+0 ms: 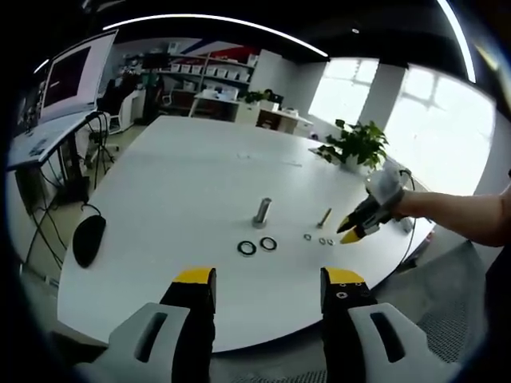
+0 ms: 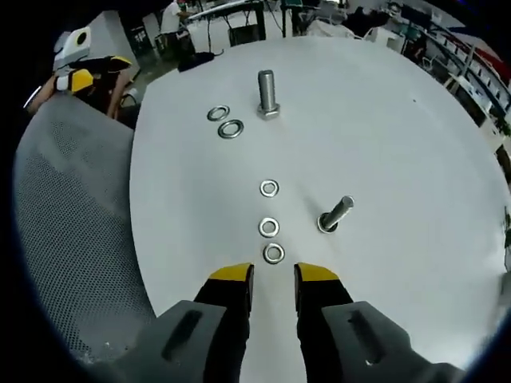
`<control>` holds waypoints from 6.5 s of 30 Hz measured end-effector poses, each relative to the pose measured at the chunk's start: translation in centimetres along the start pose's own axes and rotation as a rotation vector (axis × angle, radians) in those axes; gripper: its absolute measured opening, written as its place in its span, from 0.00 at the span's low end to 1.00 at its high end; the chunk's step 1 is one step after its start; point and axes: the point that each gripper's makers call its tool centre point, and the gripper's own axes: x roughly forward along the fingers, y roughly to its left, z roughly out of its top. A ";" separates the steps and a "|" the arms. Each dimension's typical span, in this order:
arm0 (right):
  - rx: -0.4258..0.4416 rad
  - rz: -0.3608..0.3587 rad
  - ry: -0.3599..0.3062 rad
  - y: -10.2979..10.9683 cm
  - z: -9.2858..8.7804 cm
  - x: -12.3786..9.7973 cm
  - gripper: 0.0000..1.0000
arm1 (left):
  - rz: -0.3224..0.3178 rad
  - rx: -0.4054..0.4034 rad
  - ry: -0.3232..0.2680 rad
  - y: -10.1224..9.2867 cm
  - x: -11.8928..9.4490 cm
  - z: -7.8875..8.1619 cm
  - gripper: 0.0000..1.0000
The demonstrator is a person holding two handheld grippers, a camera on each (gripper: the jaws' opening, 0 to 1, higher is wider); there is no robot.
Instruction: Place the washer onto the threaded stud by aligning its center hole with the stud, sliding it down to the base, and recovering from edge contact or off-axis alignment until the washer reaches the visible bottom stop.
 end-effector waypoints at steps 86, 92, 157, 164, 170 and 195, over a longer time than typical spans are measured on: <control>-0.198 -0.006 0.148 -2.3 3.4 -4.9 0.14 | -0.005 -0.001 0.017 -0.1 0.1 -0.3 0.51; -0.235 -0.003 0.159 -2.5 4.1 -5.2 0.14 | -0.004 0.000 0.017 -0.1 0.1 -0.2 0.51; -0.386 0.012 0.312 -4.5 3.7 -0.4 0.14 | 0.004 0.006 0.032 0.1 0.2 -0.5 0.51; -0.375 0.028 0.325 -4.3 3.1 0.6 0.14 | 0.006 0.006 0.037 0.2 0.2 -0.5 0.51; -0.361 0.045 0.337 -4.1 2.4 1.2 0.14 | 0.005 0.001 0.035 0.1 0.2 -0.5 0.51; -0.282 -0.012 0.251 -4.2 2.4 0.7 0.26 | 0.003 0.007 0.049 0.1 0.3 -0.8 0.51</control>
